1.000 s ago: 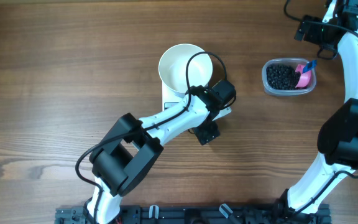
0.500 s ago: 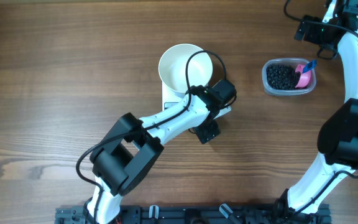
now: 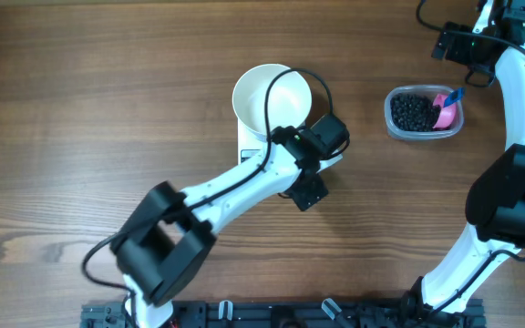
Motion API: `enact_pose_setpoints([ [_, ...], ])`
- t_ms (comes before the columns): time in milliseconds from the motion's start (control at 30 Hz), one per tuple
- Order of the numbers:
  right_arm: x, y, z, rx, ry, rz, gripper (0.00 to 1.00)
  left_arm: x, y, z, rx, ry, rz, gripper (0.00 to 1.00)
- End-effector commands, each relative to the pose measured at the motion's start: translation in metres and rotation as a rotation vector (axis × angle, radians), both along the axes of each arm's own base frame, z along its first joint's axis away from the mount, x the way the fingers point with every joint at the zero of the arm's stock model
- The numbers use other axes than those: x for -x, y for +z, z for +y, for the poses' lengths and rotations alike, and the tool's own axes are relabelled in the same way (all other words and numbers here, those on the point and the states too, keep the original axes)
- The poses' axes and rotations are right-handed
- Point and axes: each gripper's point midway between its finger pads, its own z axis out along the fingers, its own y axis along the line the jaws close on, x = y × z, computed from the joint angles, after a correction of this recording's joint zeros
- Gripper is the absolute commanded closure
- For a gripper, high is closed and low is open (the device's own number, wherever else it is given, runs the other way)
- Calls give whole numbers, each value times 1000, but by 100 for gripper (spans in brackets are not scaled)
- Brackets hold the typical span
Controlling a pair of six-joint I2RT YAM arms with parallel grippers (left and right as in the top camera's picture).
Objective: Scoop item into bowl and weigh 150g on scale
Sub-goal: 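Withdraw left gripper back from the scale toward the left side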
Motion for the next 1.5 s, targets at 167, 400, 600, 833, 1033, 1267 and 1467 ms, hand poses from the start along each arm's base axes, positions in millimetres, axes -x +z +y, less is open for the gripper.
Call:
enact_pose_setpoints([
  [167, 0, 0, -1, 4, -2, -2, 0, 39, 18, 1, 103, 113, 195, 0],
  [400, 0, 0, -1, 4, -3, -2, 0, 45, 54, 34, 112, 299, 213, 2],
  [600, 0, 0, -1, 4, -3, -2, 0, -14, 117, 93, 341, 667, 62, 0],
  [833, 0, 0, -1, 4, -2, -2, 0, -91, 141, 210, 478, 1058, -122, 0],
  [1033, 0, 0, -1, 4, -2, -2, 0, -122, 142, 319, 483, 1313, -275, 0],
  [1267, 0, 0, -1, 4, -2, -1, 0, -114, 147, 404, 393, 1510, -416, 0],
  [1467, 0, 0, -1, 4, -2, -1, 0, -108, 147, 421, 385, 1553, -425, 0],
])
